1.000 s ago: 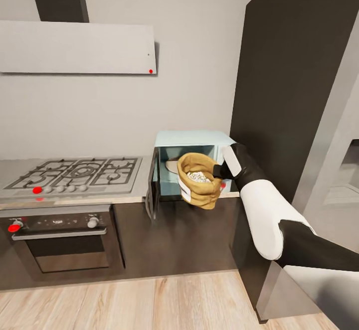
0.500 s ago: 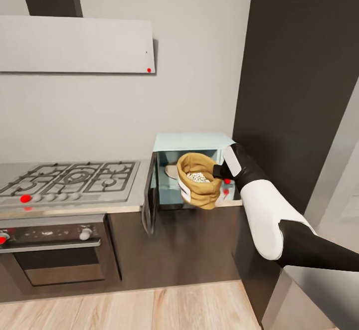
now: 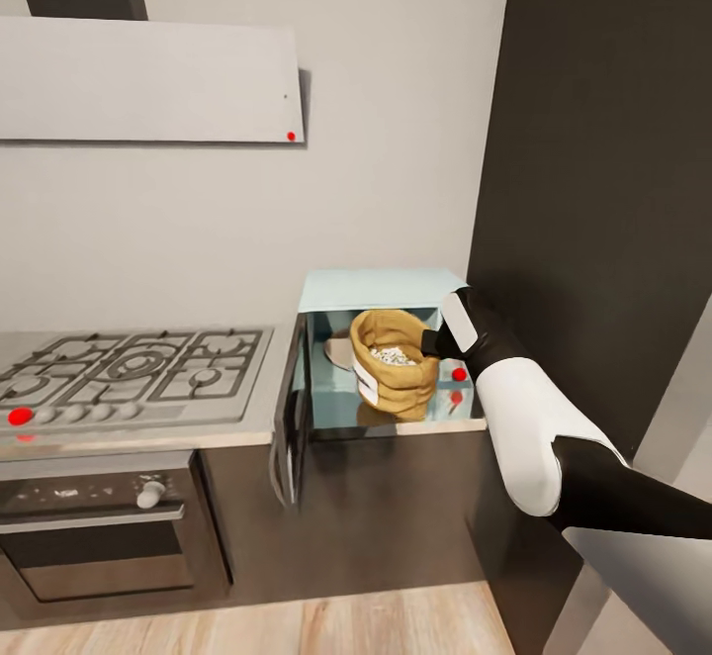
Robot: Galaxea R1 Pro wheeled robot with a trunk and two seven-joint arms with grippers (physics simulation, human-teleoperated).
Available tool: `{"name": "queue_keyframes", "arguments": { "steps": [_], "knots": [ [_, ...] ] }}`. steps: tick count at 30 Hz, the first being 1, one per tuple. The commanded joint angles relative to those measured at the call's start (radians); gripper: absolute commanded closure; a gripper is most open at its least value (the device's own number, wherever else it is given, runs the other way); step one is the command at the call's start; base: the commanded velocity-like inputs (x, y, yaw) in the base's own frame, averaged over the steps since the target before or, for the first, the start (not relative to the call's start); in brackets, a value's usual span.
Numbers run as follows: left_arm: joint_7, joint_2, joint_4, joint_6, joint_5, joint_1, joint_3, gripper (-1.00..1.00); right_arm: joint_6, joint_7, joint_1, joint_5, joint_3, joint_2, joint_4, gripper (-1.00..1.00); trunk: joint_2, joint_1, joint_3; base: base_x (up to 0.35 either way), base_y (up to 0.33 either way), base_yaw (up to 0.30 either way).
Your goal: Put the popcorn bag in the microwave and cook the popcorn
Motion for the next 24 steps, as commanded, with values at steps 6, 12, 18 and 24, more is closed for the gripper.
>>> {"name": "queue_keyframes", "arguments": {
  "steps": [6,12,18,24],
  "knots": [
    [0.0,0.0,-0.001,-0.001,-0.002,0.0,0.007,-1.0,0.001,-0.01,-0.001,-0.025,-0.005,0.001,-0.018,1.0,-0.001,0.0,-0.001,0.22,0.0,0.0],
    [0.0,0.0,-0.001,-0.001,-0.002,0.0,0.007,-1.0,0.001,-0.008,0.003,-0.026,-0.005,0.001,-0.002,1.0,-0.001,0.0,-0.001,0.109,0.0,0.0],
    [0.0,0.0,-0.001,-0.001,-0.002,0.0,0.007,-1.0,0.001,-0.007,0.003,-0.025,-0.005,0.001,0.09,1.0,-0.001,0.0,-0.001,0.004,0.0,0.0],
    [0.0,-0.001,-0.001,-0.001,-0.003,0.0,0.007,-1.0,0.001,-0.006,0.003,-0.024,-0.005,0.001,0.096,1.0,-0.001,0.0,-0.001,0.0,0.0,0.0]
  ]
}}
